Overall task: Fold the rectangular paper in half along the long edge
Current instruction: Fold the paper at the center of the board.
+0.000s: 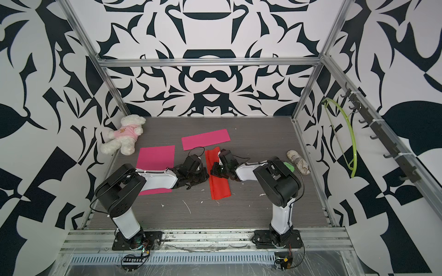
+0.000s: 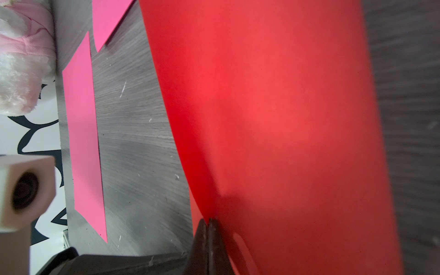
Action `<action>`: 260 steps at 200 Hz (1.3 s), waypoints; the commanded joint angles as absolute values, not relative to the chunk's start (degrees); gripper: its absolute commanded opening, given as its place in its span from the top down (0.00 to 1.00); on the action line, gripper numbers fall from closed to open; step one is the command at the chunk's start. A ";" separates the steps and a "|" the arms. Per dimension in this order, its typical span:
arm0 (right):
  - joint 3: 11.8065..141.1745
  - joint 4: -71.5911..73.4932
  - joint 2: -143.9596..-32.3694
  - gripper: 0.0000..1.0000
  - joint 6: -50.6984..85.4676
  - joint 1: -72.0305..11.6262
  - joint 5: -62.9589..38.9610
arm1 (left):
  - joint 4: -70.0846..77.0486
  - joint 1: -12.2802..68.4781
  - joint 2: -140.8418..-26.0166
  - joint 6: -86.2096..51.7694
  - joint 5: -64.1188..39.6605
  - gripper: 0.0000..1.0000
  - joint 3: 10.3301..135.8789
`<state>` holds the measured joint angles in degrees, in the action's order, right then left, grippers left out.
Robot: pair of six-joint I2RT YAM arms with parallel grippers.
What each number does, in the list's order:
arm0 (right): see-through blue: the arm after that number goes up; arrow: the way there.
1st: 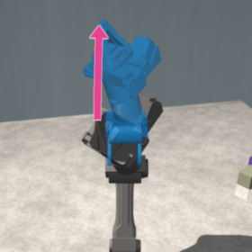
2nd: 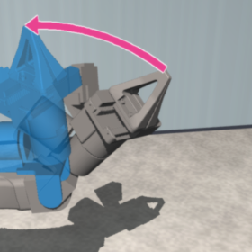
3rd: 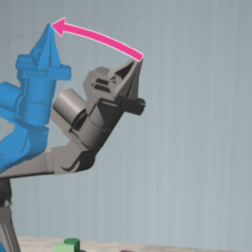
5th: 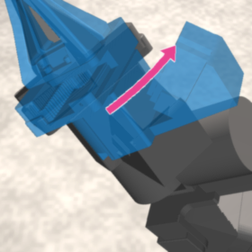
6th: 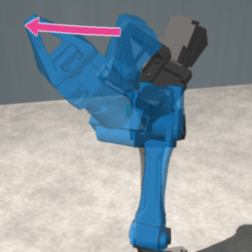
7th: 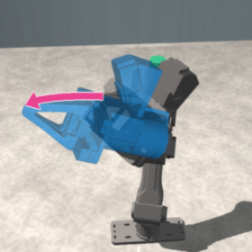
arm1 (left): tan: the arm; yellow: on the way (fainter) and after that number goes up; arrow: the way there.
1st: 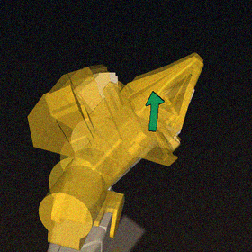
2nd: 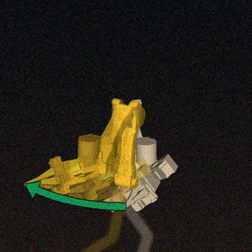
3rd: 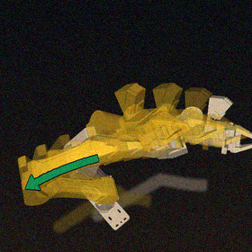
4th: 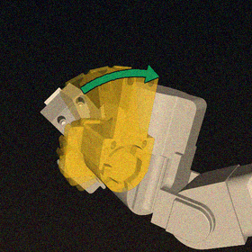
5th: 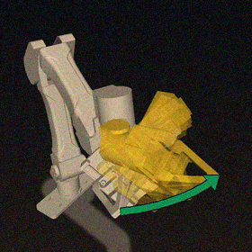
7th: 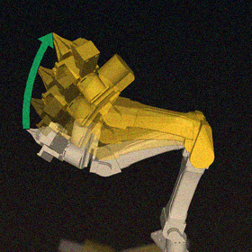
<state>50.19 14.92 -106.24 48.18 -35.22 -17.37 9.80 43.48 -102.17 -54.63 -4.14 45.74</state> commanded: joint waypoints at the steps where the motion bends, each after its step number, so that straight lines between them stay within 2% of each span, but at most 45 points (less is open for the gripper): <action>1: 51.37 15.51 -105.38 1.00 48.52 -34.97 -17.80 | -9.23 43.42 -108.53 -53.71 -1.52 0.97 40.87; 260: 51.66 16.11 -103.86 1.00 48.14 -34.72 -17.13 | -8.70 43.33 -108.72 -53.93 -1.59 0.97 40.21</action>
<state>50.19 15.29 -104.90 48.71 -34.96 -17.12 9.87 43.46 -102.21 -54.63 -4.19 45.69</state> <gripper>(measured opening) 0.045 0.046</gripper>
